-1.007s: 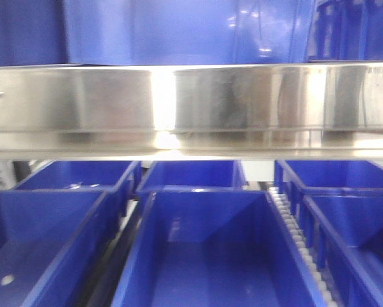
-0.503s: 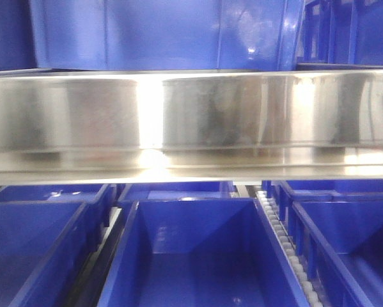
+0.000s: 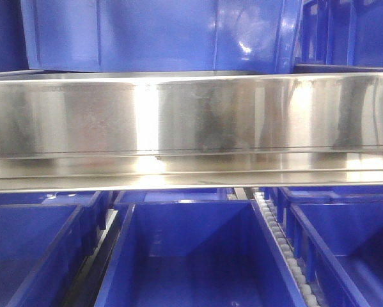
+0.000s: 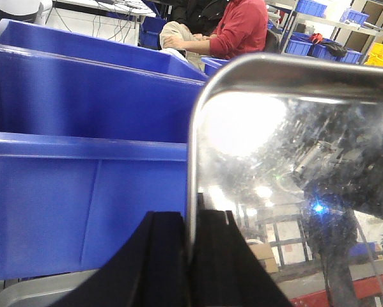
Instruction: Stack silver trays without gaps
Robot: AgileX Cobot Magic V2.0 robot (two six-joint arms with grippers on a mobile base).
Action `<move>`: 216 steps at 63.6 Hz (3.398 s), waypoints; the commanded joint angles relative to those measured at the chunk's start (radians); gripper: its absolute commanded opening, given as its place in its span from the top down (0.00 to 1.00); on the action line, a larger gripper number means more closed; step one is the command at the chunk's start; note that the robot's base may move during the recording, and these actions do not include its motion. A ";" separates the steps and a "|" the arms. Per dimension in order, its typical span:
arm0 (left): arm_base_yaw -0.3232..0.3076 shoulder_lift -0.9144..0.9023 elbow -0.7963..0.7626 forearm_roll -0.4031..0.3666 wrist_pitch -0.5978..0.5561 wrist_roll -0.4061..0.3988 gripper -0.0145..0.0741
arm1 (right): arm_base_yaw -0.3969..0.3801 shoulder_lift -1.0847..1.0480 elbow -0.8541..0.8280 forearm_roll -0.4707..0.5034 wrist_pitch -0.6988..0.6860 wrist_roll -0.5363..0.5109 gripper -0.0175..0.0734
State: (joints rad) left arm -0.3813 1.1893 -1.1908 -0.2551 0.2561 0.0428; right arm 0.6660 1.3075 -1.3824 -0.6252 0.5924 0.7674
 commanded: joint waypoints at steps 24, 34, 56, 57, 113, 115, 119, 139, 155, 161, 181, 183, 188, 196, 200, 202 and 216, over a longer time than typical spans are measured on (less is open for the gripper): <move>-0.020 -0.009 -0.012 -0.041 -0.019 -0.001 0.86 | 0.016 -0.004 -0.011 0.025 -0.133 -0.010 0.87; -0.020 -0.009 -0.012 -0.041 -0.019 -0.001 0.86 | 0.016 -0.004 -0.011 0.025 -0.133 -0.010 0.87; -0.020 -0.009 -0.012 -0.041 -0.028 -0.001 0.86 | 0.016 -0.004 -0.011 0.025 -0.137 -0.010 0.87; -0.020 -0.009 -0.012 -0.041 -0.028 -0.001 0.86 | 0.016 -0.004 -0.011 0.025 -0.137 -0.010 0.87; -0.020 0.029 -0.012 0.001 0.093 -0.001 0.86 | 0.016 0.057 -0.011 0.079 0.066 -0.010 0.87; -0.020 0.034 -0.012 0.001 0.095 -0.001 0.86 | 0.016 0.073 -0.011 0.087 0.068 -0.010 0.87; -0.015 0.052 -0.012 -0.001 0.102 -0.001 0.86 | 0.016 0.101 -0.011 0.099 0.072 -0.010 0.87; 0.100 0.136 -0.012 -0.003 0.239 -0.073 0.86 | 0.016 0.196 -0.011 0.134 0.142 -0.010 0.87; 0.118 0.183 -0.012 -0.032 0.243 -0.073 0.86 | 0.016 0.243 -0.011 0.106 0.140 -0.010 0.87; 0.118 0.190 -0.012 -0.049 0.245 -0.073 0.86 | 0.016 0.259 -0.011 0.106 0.140 -0.010 0.87; 0.118 0.193 -0.012 -0.029 0.256 -0.069 0.73 | 0.016 0.275 -0.011 0.106 0.140 -0.010 0.78; 0.118 0.193 -0.012 -0.029 0.256 -0.069 0.69 | 0.016 0.275 -0.011 0.106 0.140 -0.010 0.72; 0.118 0.193 -0.012 -0.029 0.258 -0.069 0.59 | 0.016 0.275 -0.011 0.107 0.144 -0.010 0.55; 0.118 0.193 -0.012 -0.029 0.263 -0.069 0.48 | 0.016 0.275 -0.011 0.107 0.160 0.012 0.46; 0.118 0.193 -0.012 -0.029 0.278 -0.069 0.46 | 0.016 0.275 -0.011 0.107 0.165 0.012 0.48; 0.118 0.193 -0.012 -0.029 0.287 -0.069 0.45 | 0.016 0.275 -0.011 0.107 0.166 0.012 0.50; 0.118 0.191 -0.012 -0.029 0.301 -0.069 0.53 | 0.016 0.271 -0.013 0.107 0.172 0.012 0.67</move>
State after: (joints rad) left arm -0.2591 1.3948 -1.1931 -0.2752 0.5572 -0.0215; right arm 0.6806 1.5853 -1.3858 -0.5042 0.7634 0.7775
